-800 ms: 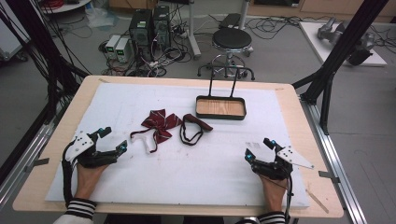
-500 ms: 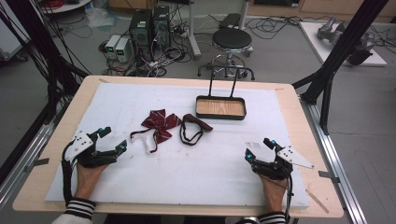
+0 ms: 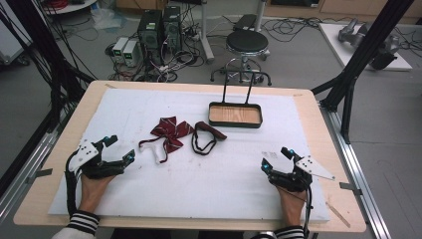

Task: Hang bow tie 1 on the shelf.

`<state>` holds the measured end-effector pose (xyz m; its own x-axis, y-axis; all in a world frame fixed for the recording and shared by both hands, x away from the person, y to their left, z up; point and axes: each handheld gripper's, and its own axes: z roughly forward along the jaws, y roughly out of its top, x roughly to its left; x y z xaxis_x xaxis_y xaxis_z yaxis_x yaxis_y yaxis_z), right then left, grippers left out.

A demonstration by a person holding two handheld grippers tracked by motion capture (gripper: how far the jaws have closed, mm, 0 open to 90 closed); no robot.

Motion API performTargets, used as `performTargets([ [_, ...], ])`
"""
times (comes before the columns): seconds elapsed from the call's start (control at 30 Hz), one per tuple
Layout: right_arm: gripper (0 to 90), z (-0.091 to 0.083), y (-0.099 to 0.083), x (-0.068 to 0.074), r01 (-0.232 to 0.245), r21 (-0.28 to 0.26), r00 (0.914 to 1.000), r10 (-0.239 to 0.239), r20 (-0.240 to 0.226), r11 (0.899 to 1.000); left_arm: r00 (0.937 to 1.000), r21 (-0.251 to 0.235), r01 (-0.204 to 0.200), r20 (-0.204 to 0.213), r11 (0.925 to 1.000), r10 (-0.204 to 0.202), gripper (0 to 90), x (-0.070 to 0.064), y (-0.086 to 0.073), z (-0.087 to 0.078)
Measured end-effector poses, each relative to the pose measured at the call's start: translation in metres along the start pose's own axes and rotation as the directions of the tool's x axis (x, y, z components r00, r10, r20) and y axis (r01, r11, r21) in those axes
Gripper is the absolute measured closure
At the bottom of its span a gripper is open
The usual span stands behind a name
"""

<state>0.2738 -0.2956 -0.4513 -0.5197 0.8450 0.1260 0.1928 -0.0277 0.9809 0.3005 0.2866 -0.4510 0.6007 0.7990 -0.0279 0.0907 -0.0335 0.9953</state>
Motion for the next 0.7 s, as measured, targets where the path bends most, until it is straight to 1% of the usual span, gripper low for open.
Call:
performTargets([
  [0.07, 10.7, 0.000, 0.000, 0.000, 0.001, 0.000, 1.0000, -0.001, 0.000, 1.000, 1.0000, 0.003, 0.001, -0.002, 1.0000, -0.001, 9.8, 0.001, 0.001, -0.001],
  [0.1, 10.7, 0.000, 0.000, 0.000, 0.001, 0.000, 1.0000, -0.001, -0.001, 1.000, 1.0000, 0.002, 0.007, 0.005, 1.0000, -0.007, 9.8, 0.001, 0.001, -0.001],
  [0.2, 10.7, 0.000, 0.000, 0.000, 0.002, -0.001, 1.0000, -0.002, -0.002, 1.000, 1.0000, 0.012, 0.000, 0.006, 0.9999, 0.000, 8.8, 0.001, 0.004, -0.001],
  [0.33, 10.7, 0.000, 0.000, 0.000, 0.004, 0.000, 1.0000, -0.004, -0.004, 1.000, 0.9990, 0.023, -0.039, 0.021, 0.9990, 0.039, 8.7, 0.002, 0.014, -0.001],
  [0.5, 10.7, 0.000, 0.000, 0.000, 0.006, -0.001, 1.0000, -0.006, -0.004, 1.000, 0.9973, 0.052, -0.063, 0.042, 0.9967, 0.060, 8.5, 0.003, 0.029, 0.003],
  [0.6, 10.7, 0.000, 0.000, 0.000, 0.005, 0.000, 1.0000, -0.005, -0.004, 1.000, 0.9954, 0.077, -0.079, 0.061, 0.9939, 0.074, 8.4, 0.003, 0.037, 0.007],
  [0.7, 10.7, 0.000, 0.000, 0.000, 0.003, -0.001, 1.0000, -0.003, -0.004, 1.000, 0.9927, 0.105, -0.103, 0.075, 0.9891, 0.095, 8.4, 0.002, 0.046, 0.012],
])
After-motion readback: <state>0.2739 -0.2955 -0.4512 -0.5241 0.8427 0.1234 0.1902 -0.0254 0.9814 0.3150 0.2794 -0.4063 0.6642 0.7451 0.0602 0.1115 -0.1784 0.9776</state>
